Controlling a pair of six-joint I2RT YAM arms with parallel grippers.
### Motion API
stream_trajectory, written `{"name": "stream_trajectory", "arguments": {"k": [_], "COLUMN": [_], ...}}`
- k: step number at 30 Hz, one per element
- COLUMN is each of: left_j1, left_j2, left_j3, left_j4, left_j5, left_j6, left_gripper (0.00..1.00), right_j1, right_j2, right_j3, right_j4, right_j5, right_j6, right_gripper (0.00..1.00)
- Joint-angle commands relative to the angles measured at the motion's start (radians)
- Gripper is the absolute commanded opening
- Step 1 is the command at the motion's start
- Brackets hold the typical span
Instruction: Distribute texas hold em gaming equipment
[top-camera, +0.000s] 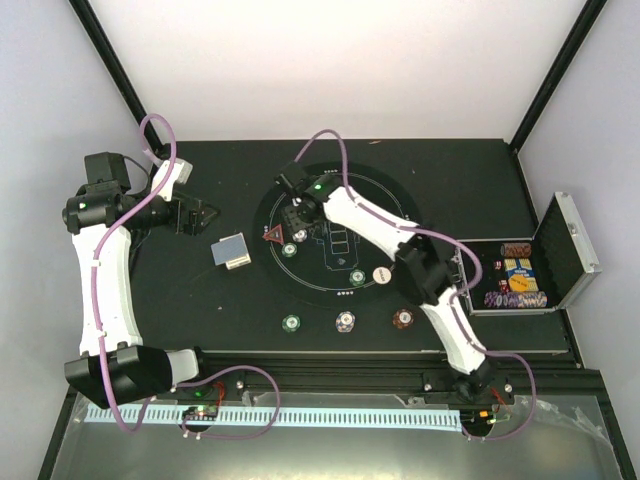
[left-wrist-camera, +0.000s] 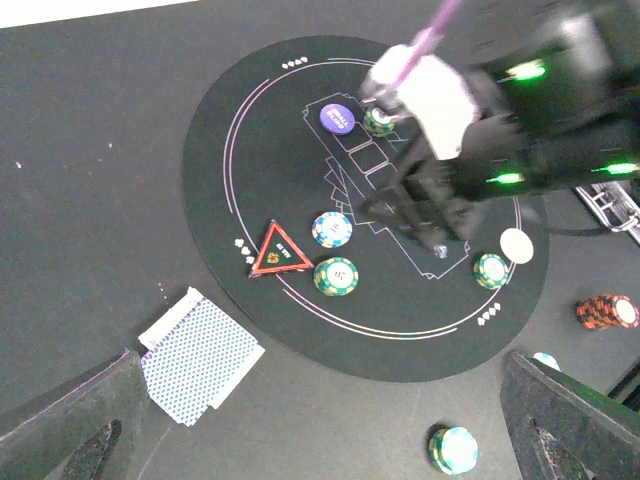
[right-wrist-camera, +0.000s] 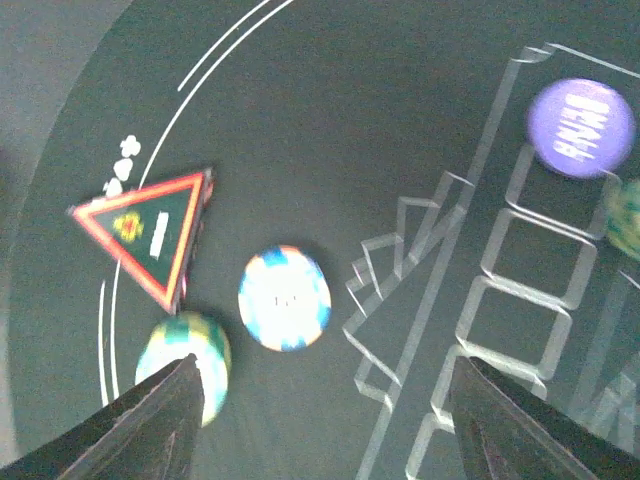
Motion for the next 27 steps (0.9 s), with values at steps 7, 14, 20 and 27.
{"name": "stream_trajectory", "arguments": {"k": [7, 14, 20, 27], "left_j1": [0.007, 0.007, 0.007, 0.007], "left_j2": [-0.028, -0.029, -0.035, -0.035], "left_j3": [0.026, 0.024, 0.022, 0.020], "left_j4": [0.007, 0.011, 0.012, 0.018], "left_j5": [0.031, 0.047, 0.056, 0.068], "left_j6": [-0.010, -0.019, -0.022, -0.035], "left_gripper": [0.99, 0.99, 0.99, 0.99], "right_j1": [0.120, 0.230, 0.269, 0.319], "right_j2": [-0.619, -0.783, -0.825, -0.769], "right_j3": [-0.778, -1.049, -1.184, -1.204], "right_j4": [0.174, 0.195, 0.261, 0.297], "right_j5": [0.056, 0.049, -0.002, -0.042], "right_j6": [0.124, 0.250, 0.307, 0.316], "right_gripper": [0.78, 0.84, 0.85, 0.80]}}
